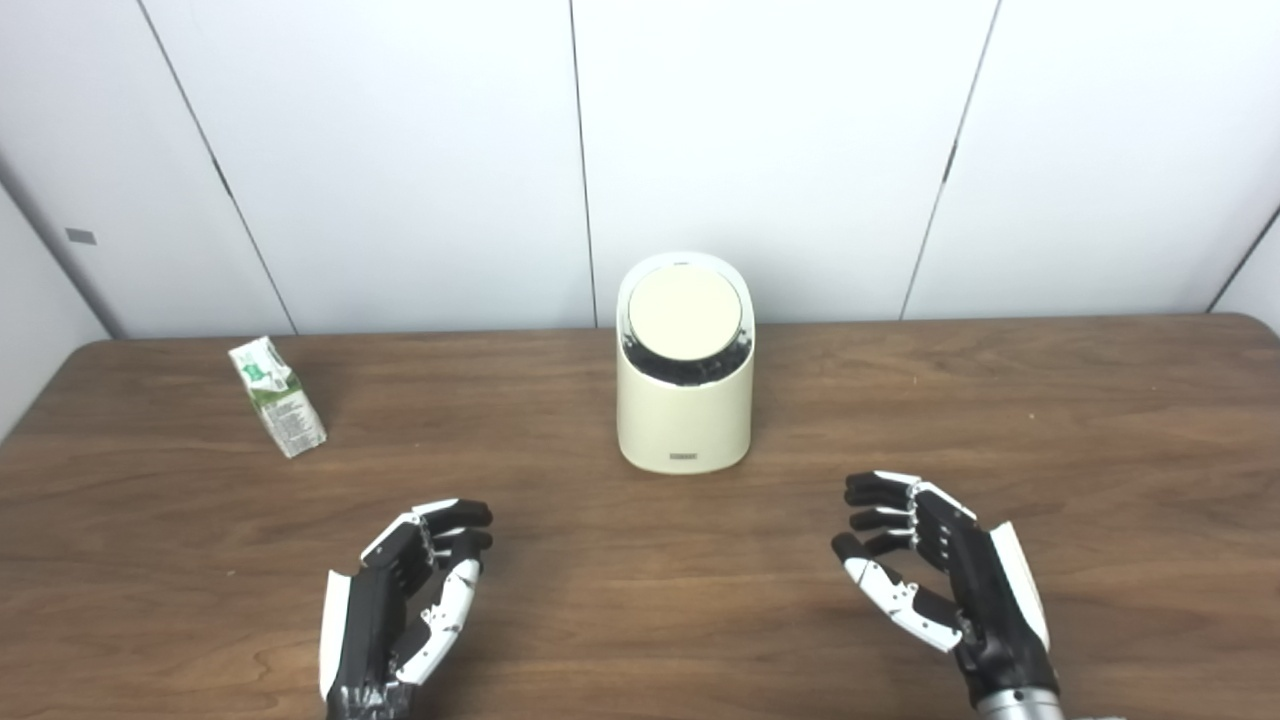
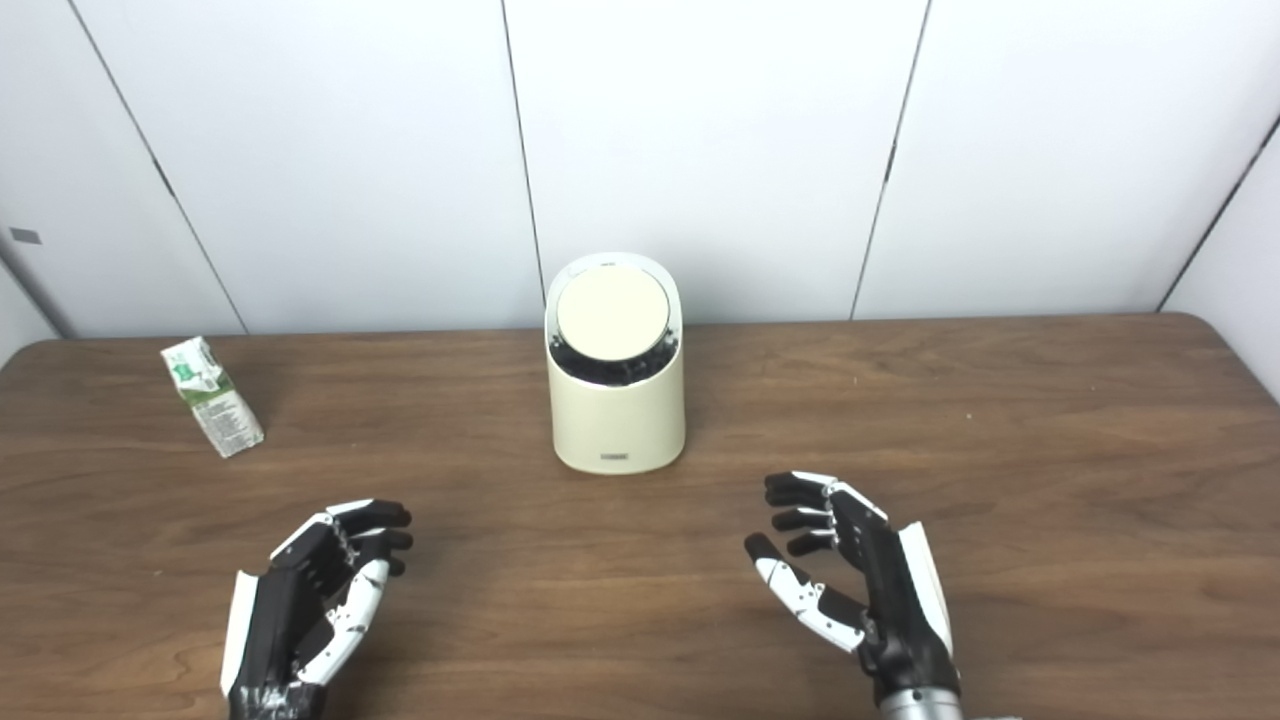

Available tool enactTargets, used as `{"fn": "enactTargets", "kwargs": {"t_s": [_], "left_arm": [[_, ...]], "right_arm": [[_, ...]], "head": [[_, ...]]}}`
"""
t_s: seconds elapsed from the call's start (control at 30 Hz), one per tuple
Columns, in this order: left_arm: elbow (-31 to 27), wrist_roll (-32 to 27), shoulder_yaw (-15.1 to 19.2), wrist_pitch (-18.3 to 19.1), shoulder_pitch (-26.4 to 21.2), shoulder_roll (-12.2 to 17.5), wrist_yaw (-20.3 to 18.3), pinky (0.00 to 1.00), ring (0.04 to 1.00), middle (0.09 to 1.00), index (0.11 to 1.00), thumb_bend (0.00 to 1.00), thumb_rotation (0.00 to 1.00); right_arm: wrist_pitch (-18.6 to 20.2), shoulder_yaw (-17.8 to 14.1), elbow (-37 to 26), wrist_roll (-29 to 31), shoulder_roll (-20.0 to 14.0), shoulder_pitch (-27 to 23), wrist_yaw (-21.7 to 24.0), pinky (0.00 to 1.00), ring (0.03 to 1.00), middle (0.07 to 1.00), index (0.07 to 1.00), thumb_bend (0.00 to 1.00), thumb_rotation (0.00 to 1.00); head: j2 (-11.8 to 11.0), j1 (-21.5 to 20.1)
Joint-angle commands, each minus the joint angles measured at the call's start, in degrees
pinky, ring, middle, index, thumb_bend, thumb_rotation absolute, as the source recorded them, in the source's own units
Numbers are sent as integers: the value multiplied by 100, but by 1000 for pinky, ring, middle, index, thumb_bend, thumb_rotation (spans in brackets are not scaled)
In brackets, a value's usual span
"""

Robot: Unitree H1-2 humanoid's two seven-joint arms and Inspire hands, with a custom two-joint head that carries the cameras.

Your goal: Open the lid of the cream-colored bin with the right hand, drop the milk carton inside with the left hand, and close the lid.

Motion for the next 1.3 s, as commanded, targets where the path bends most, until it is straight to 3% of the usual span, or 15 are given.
{"fn": "enactTargets", "kwargs": {"t_s": [0.0,0.23,0.97,1.07,1.2,1.27], "left_arm": [[-225,-22,-25,-118,-24,18,4,514,601,648,658,279,341],[-214,-42,-23,-115,-28,19,-1,517,601,649,657,282,341],[-105,-55,-18,-123,-121,29,2,519,604,649,656,279,334],[-51,-46,11,-118,-158,76,3,515,603,651,659,282,349],[15,-83,43,-116,-187,109,11,512,604,651,660,287,376],[47,-30,48,-141,-197,110,42,509,601,648,658,285,378]], "right_arm": [[-107,11,-244,47,-44,-8,5,539,634,677,664,243,250],[-173,17,-219,71,-59,-5,2,539,636,680,665,244,214],[-197,-19,-87,-101,-52,-146,-127,534,635,674,663,235,266],[174,-28,-241,-343,90,-260,-197,561,660,693,683,242,333],[942,-115,-449,-548,225,-698,-173,703,799,823,816,412,688],[1209,-165,-471,-587,169,-1009,-97,790,869,887,880,462,752]], "head": [[7,3],[7,3],[-22,-57],[-50,-123],[-82,-178],[-94,-187]]}}
